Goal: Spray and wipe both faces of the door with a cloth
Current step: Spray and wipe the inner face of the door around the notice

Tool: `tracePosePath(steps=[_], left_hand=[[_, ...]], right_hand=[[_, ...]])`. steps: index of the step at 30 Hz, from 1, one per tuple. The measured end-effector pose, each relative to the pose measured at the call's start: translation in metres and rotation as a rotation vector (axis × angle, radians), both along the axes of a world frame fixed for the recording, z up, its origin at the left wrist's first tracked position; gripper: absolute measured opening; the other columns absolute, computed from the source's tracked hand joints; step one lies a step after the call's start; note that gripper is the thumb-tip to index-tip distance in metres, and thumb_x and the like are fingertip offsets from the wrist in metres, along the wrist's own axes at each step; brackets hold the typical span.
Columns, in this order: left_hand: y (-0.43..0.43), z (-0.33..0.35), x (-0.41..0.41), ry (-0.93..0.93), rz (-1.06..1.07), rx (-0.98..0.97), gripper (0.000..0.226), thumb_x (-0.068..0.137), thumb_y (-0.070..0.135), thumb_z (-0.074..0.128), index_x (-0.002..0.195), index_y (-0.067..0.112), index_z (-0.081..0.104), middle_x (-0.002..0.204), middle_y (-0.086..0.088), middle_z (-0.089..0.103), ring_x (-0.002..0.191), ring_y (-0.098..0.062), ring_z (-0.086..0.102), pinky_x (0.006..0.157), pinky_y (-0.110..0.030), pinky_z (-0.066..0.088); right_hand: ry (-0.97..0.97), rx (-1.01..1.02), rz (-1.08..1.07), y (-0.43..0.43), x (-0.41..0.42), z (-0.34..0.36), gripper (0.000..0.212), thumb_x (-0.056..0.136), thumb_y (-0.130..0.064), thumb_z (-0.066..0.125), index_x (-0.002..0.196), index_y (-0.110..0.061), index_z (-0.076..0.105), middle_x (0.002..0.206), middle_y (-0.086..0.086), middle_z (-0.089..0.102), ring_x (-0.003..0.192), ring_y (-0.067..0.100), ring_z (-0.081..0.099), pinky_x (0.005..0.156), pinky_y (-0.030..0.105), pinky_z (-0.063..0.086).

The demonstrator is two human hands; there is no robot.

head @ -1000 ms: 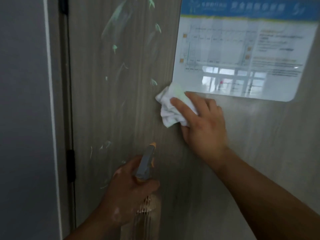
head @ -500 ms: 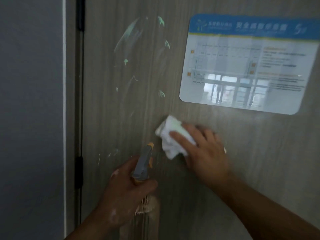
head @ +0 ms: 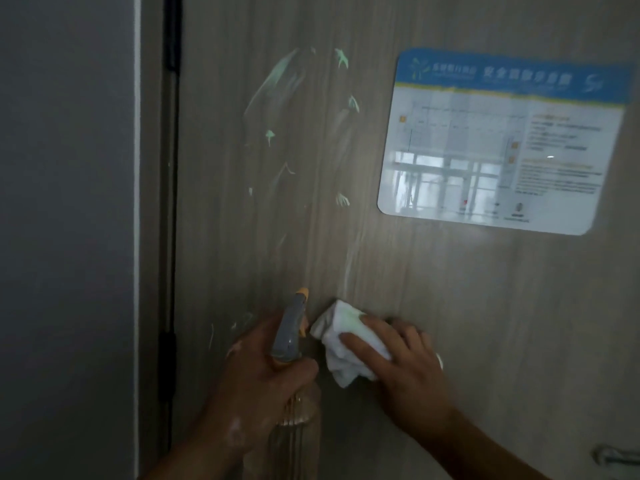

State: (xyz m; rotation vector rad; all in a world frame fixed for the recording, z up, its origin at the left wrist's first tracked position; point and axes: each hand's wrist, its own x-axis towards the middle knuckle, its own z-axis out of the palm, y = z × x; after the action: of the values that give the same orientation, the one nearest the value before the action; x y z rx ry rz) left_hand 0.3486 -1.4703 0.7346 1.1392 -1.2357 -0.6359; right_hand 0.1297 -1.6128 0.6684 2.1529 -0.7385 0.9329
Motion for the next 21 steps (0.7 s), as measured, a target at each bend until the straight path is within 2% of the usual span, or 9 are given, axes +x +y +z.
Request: tracePosePath(steps=[3, 6, 9, 12, 15, 17, 19, 21], left_hand=[[-0.001, 0.006, 0.007, 0.006, -0.02, -0.026, 0.041, 0.063, 0.014, 0.079, 0.094, 0.041, 0.074, 0.066, -0.015, 0.067, 0.067, -0.044, 0.07, 0.062, -0.059, 0.061], [0.0, 0.017, 0.009, -0.001, -0.02, -0.057, 0.047, 0.066, 0.005, 0.082, 0.09, 0.045, 0.074, 0.061, -0.005, 0.068, 0.053, -0.02, 0.067, 0.054, -0.042, 0.061], [-0.003, 0.031, 0.009, -0.029, -0.039, -0.057, 0.042, 0.056, 0.018, 0.074, 0.092, 0.039, 0.074, 0.064, -0.006, 0.066, 0.057, -0.016, 0.064, 0.059, -0.045, 0.06], [-0.008, 0.044, 0.01, -0.053, -0.068, -0.094, 0.038, 0.055, 0.018, 0.072, 0.091, 0.031, 0.074, 0.068, -0.013, 0.066, 0.056, -0.011, 0.059, 0.056, -0.034, 0.055], [-0.014, 0.065, 0.011, -0.059, -0.088, -0.114, 0.035, 0.055, 0.017, 0.071, 0.09, 0.024, 0.074, 0.063, -0.011, 0.063, 0.06, -0.016, 0.06, 0.058, -0.04, 0.057], [-0.017, 0.082, 0.014, -0.062, -0.098, -0.128, 0.033, 0.055, 0.017, 0.071, 0.088, 0.018, 0.073, 0.061, -0.006, 0.061, 0.06, -0.02, 0.06, 0.062, -0.051, 0.059], [-0.021, 0.101, 0.016, -0.097, -0.087, -0.165, 0.032, 0.056, 0.019, 0.073, 0.087, 0.015, 0.072, 0.066, -0.014, 0.065, 0.063, -0.033, 0.066, 0.07, -0.059, 0.058], [-0.022, 0.12, 0.017, -0.101, -0.107, -0.198, 0.029, 0.059, 0.019, 0.072, 0.088, 0.012, 0.071, 0.079, -0.025, 0.069, 0.079, -0.047, 0.07, 0.075, -0.065, 0.058]], right_hand=[[-0.18, -0.007, 0.086, 0.017, 0.007, 0.025, 0.057, 0.094, -0.033, 0.057, 0.15, -0.034, 0.049, 0.142, 0.009, 0.054, 0.111, 0.034, 0.058, 0.089, 0.044, 0.052], [-0.443, -0.08, 0.14, 0.033, 0.018, 0.08, 0.046, 0.1, -0.035, 0.053, 0.144, -0.025, 0.058, 0.142, 0.014, 0.055, 0.118, 0.033, 0.055, 0.099, 0.032, 0.04], [-0.588, -0.095, 0.135, 0.041, 0.028, 0.128, 0.05, 0.095, -0.021, 0.071, 0.144, -0.02, 0.058, 0.141, 0.014, 0.055, 0.127, 0.027, 0.053, 0.106, 0.021, 0.036], [-0.652, -0.014, 0.204, 0.042, 0.035, 0.151, 0.051, 0.095, -0.018, 0.073, 0.144, -0.017, 0.059, 0.137, 0.005, 0.06, 0.128, 0.015, 0.054, 0.107, 0.011, 0.035], [-0.702, 0.019, 0.304, 0.045, 0.044, 0.168, 0.047, 0.096, -0.021, 0.073, 0.141, -0.024, 0.06, 0.131, -0.017, 0.06, 0.125, -0.008, 0.048, 0.102, 0.004, 0.031], [-0.713, 0.016, 0.347, 0.046, 0.05, 0.183, 0.048, 0.096, -0.025, 0.07, 0.142, -0.031, 0.057, 0.131, -0.03, 0.054, 0.125, -0.014, 0.046, 0.101, 0.001, 0.029], [-0.715, 0.002, 0.376, 0.045, 0.054, 0.202, 0.05, 0.096, -0.022, 0.073, 0.141, -0.034, 0.055, 0.129, -0.038, 0.051, 0.124, -0.016, 0.044, 0.102, 0.001, 0.028], [-0.719, -0.017, 0.392, 0.044, 0.058, 0.225, 0.053, 0.096, -0.02, 0.074, 0.14, -0.038, 0.052, 0.125, -0.044, 0.048, 0.122, -0.02, 0.043, 0.101, 0.0, 0.027]])
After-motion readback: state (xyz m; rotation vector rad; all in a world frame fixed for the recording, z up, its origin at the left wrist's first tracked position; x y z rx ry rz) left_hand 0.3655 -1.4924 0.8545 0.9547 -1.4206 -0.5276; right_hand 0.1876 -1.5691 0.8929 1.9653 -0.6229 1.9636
